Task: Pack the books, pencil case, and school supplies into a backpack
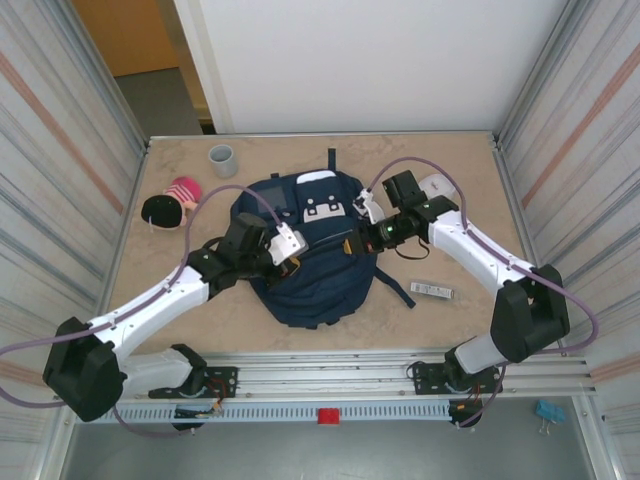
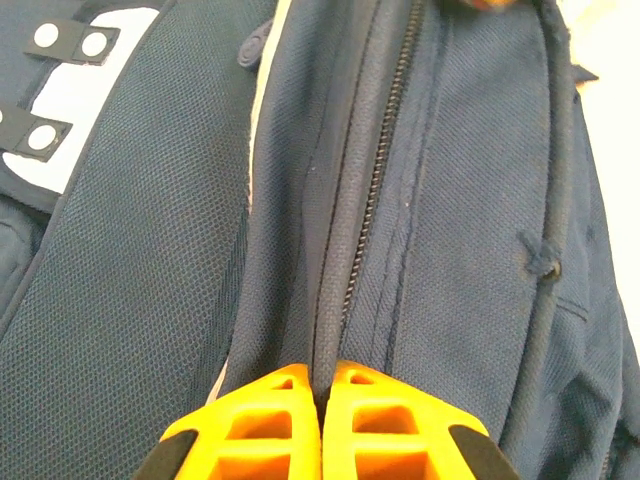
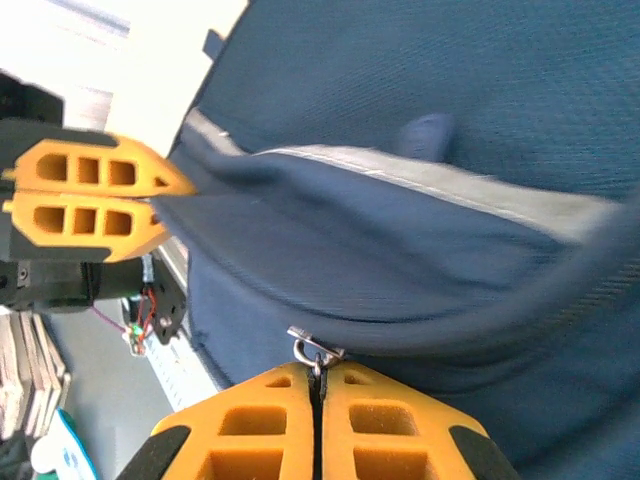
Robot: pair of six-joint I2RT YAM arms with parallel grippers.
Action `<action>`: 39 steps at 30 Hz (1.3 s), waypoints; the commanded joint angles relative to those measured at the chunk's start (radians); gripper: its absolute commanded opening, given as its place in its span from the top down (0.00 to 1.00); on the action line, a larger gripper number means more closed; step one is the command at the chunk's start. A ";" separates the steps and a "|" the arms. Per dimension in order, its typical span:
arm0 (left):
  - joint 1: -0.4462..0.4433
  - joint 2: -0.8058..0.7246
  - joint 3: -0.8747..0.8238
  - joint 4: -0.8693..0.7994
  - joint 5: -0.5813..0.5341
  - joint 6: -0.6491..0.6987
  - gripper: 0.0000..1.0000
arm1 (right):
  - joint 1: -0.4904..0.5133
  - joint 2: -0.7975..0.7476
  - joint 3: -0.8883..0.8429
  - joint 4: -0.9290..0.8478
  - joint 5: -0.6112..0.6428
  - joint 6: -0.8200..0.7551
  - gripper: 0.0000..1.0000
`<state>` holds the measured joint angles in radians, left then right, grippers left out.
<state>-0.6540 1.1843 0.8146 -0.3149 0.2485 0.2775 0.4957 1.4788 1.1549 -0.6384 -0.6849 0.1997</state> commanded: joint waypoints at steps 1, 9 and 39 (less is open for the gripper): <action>-0.006 0.027 0.086 0.064 -0.071 -0.146 1.00 | 0.079 -0.029 0.026 -0.029 -0.026 -0.017 1.00; -0.021 0.049 0.108 0.111 -0.008 -0.104 1.00 | 0.209 0.003 -0.026 0.161 -0.007 0.139 1.00; 0.122 -0.115 -0.199 0.306 0.372 0.287 1.00 | -0.018 -0.189 -0.347 0.742 -0.068 0.941 0.39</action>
<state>-0.5354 1.1088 0.6121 -0.0578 0.5316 0.5255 0.4652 1.2652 0.7750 0.0025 -0.7391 1.0588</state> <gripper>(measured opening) 0.051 0.608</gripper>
